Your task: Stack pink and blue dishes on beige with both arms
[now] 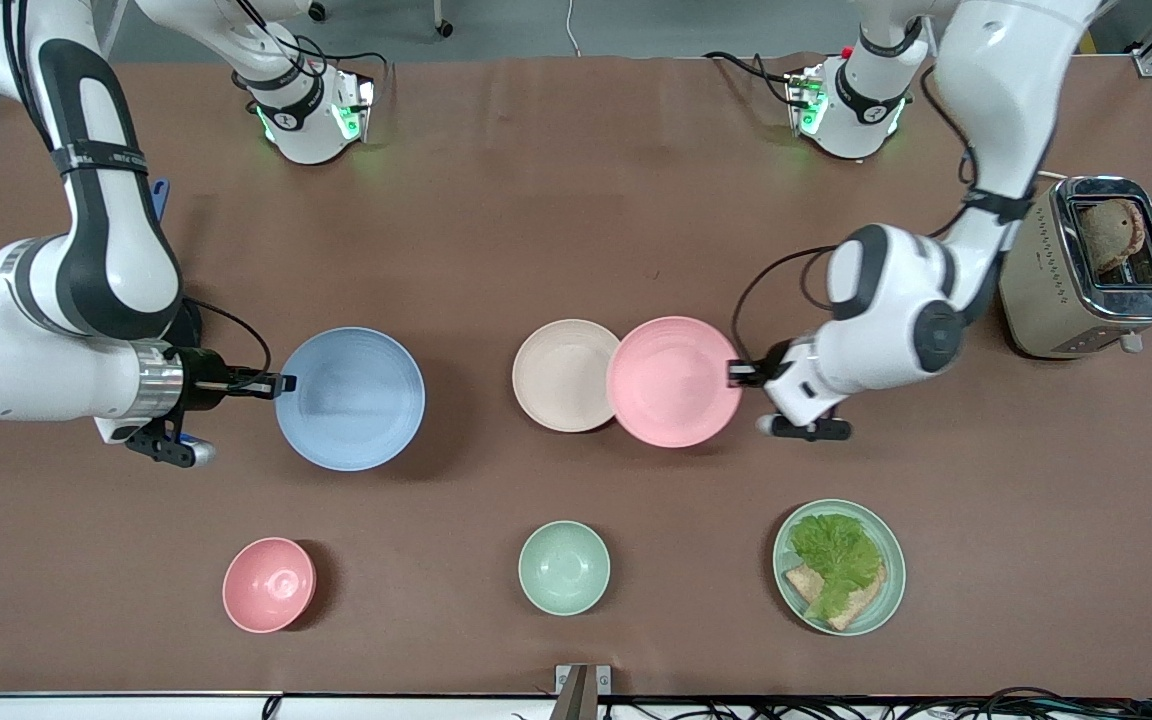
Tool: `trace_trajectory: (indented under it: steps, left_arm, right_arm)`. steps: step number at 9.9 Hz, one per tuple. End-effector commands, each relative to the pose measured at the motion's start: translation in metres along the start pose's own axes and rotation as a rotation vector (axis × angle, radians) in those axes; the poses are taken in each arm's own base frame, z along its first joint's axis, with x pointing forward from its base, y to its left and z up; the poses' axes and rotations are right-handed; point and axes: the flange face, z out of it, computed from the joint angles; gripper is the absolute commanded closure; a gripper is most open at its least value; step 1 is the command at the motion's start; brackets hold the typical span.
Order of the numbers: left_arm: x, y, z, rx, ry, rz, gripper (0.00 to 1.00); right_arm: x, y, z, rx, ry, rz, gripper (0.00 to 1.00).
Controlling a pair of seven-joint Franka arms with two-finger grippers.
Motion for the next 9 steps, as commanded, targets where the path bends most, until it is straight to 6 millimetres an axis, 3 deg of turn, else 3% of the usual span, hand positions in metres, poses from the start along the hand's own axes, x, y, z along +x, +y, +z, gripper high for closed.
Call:
trace_trajectory:
  steps: [1, 2, 4, 6, 9]
  left_arm:
    - [-0.014, 0.037, 0.047, -0.005, 0.03, -0.057, 0.99]
    - [-0.02, 0.049, 0.064, -0.009, 0.048, -0.079, 0.99]
    - [-0.039, 0.074, 0.089, 0.012, 0.045, -0.089, 0.99]
    - [-0.045, 0.083, 0.116, 0.012, 0.081, -0.096, 0.98]
    - [-0.056, 0.094, 0.126, 0.032, 0.079, -0.079, 0.95]
  right_arm:
    - [-0.01, -0.008, 0.004, 0.004, 0.002, 0.008, 0.99]
    - [-0.011, -0.01, 0.009, 0.002, 0.009, 0.022, 0.99]
    - [-0.024, -0.034, 0.027, -0.012, 0.022, 0.025, 0.99]
    - [-0.03, -0.045, 0.039, -0.019, 0.009, 0.029, 0.99]
    - [-0.045, -0.076, 0.077, -0.034, 0.028, 0.038, 0.98]
